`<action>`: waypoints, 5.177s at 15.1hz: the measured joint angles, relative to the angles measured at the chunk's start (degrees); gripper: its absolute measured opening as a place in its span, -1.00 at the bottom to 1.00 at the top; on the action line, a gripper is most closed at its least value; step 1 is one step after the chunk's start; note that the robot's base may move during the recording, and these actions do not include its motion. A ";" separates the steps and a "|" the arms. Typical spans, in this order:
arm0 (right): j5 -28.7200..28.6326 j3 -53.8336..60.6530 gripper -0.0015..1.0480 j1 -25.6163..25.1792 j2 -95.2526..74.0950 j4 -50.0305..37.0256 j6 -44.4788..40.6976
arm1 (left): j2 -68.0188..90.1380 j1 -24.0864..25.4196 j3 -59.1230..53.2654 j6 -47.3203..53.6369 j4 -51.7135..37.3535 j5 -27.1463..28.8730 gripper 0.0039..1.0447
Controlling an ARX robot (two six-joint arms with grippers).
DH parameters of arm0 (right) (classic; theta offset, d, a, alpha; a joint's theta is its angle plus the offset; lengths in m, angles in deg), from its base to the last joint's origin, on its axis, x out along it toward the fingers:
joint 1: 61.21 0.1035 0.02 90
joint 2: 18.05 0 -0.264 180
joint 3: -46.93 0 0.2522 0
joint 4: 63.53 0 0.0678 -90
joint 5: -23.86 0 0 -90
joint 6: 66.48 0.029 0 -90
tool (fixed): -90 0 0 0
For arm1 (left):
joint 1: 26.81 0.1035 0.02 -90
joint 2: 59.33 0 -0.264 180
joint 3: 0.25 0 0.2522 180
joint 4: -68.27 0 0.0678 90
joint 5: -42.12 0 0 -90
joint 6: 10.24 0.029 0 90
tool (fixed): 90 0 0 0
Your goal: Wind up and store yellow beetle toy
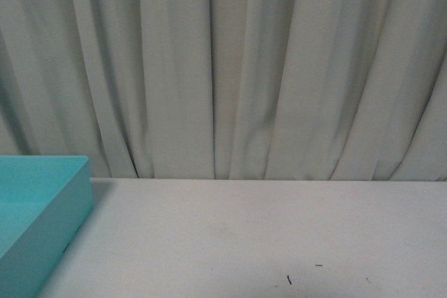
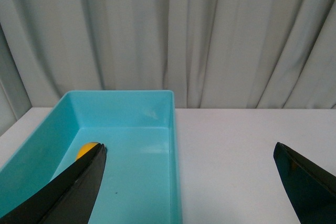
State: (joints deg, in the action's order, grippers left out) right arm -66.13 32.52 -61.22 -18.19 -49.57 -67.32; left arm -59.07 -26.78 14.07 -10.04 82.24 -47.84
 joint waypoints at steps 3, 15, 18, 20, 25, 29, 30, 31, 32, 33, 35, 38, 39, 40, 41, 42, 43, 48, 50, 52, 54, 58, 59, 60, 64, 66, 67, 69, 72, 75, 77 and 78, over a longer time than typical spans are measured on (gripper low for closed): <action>0.00 0.00 0.87 0.00 0.00 -0.02 0.00 | 0.00 0.00 0.00 0.00 0.00 0.00 0.88; 0.00 0.00 0.87 0.00 0.00 -0.02 0.00 | 0.00 0.00 0.00 0.00 -0.02 0.00 0.88; 0.00 0.00 0.87 0.00 0.00 -0.02 0.00 | 0.00 0.00 0.02 0.00 -0.02 0.00 0.88; 0.00 0.00 0.87 0.00 0.00 0.00 0.00 | 0.00 0.00 0.02 0.00 -0.02 0.00 0.88; 0.00 0.00 0.87 0.00 0.00 -0.02 0.00 | 0.00 0.00 0.02 0.00 -0.02 0.00 0.88; 0.00 0.00 0.87 0.00 0.00 0.00 0.00 | 0.00 0.00 0.00 0.00 -0.02 0.00 0.88; 0.00 0.00 0.87 0.00 0.00 0.00 0.00 | 0.00 0.00 0.02 0.00 -0.02 0.00 0.88; 0.02 0.00 0.87 0.00 0.00 -0.02 0.00 | 0.00 0.00 0.02 0.00 -0.02 -0.04 0.88; 0.02 0.00 0.87 0.00 0.00 -0.02 0.00 | 0.00 0.00 0.00 0.00 -0.02 -0.02 0.88; 0.00 0.00 0.87 0.00 0.00 0.00 0.00 | 0.00 0.00 0.02 0.00 -0.02 0.00 0.88; 0.00 0.00 0.87 0.00 0.00 -0.02 0.00 | 0.00 0.04 0.02 0.00 0.00 0.04 0.88; 0.00 0.00 0.87 0.00 0.00 -0.02 0.00 | 0.00 0.04 0.02 0.00 -0.02 0.02 0.88; 0.00 0.00 0.87 0.00 0.00 -0.02 0.00 | 0.00 0.04 0.02 0.00 -0.02 0.02 0.88; 0.00 0.00 0.87 0.00 0.00 0.00 0.00 | 0.00 0.04 0.02 0.00 0.00 0.00 0.88; 0.00 0.00 0.87 0.00 0.00 -0.02 0.00 | 0.00 0.04 0.02 0.00 0.00 0.02 0.88; 0.00 0.00 0.87 0.00 0.00 -0.02 0.00 | 0.00 0.04 0.02 0.00 -0.02 0.02 0.88; 0.00 0.00 0.87 0.00 0.00 0.00 0.00 | 0.00 0.04 0.02 0.00 -0.02 0.02 0.88; 0.00 0.00 0.87 0.00 0.00 0.00 0.00 | 0.00 0.04 0.02 0.00 -0.02 0.00 0.88; 0.00 0.00 0.87 0.00 0.00 0.00 0.00 | 0.00 0.04 0.00 0.00 -0.02 0.02 0.88; 0.00 0.00 0.87 0.00 0.00 0.00 0.00 | 0.00 0.04 0.00 0.00 -0.02 0.02 0.88; 0.00 0.00 0.87 0.00 0.00 -0.04 0.00 | 0.00 0.04 0.00 0.00 -0.04 0.02 0.88; 0.02 0.00 0.87 0.00 0.00 -0.04 0.00 | 0.00 0.04 0.00 0.00 -0.04 -0.02 0.88; 0.00 0.00 0.87 0.00 0.00 0.00 0.00 | 0.00 0.04 0.00 0.00 -0.07 0.02 0.88; 0.00 0.00 0.87 0.00 0.00 0.00 0.02 | 0.00 0.04 0.00 0.02 0.00 0.00 0.88; 0.02 0.00 0.87 0.00 0.00 -0.07 0.02 | 0.00 0.04 0.00 -0.02 0.00 0.00 0.88; 0.00 0.00 0.87 0.00 -0.02 -0.07 0.02 | 0.00 0.04 0.00 -0.02 -0.04 -0.02 0.88; 0.02 0.00 0.87 0.00 0.00 -0.02 0.04 | 0.00 0.04 0.00 -0.02 0.00 -0.02 0.88; 0.00 0.00 0.87 0.00 -0.02 -0.07 0.04 | 0.00 0.04 0.00 -0.02 -0.02 0.04 0.88; 0.00 0.00 0.87 0.00 0.00 0.02 0.04 | 0.00 0.04 0.00 -0.02 -0.02 -0.04 0.88; 0.00 0.00 0.87 0.00 0.00 0.04 0.04 | 0.00 0.04 0.02 -0.02 0.07 -0.02 0.88; -0.02 0.00 0.87 0.00 0.00 0.11 0.04 | 0.00 0.04 0.02 -0.02 0.22 -0.02 0.88; 0.00 0.00 0.87 0.00 0.00 0.13 0.04 | 0.00 0.04 0.00 -0.02 0.09 -0.02 0.88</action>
State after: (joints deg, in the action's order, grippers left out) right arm -66.13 32.52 -61.22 -18.19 -49.43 -67.28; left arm -59.07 -26.73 14.07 -10.06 82.33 -47.87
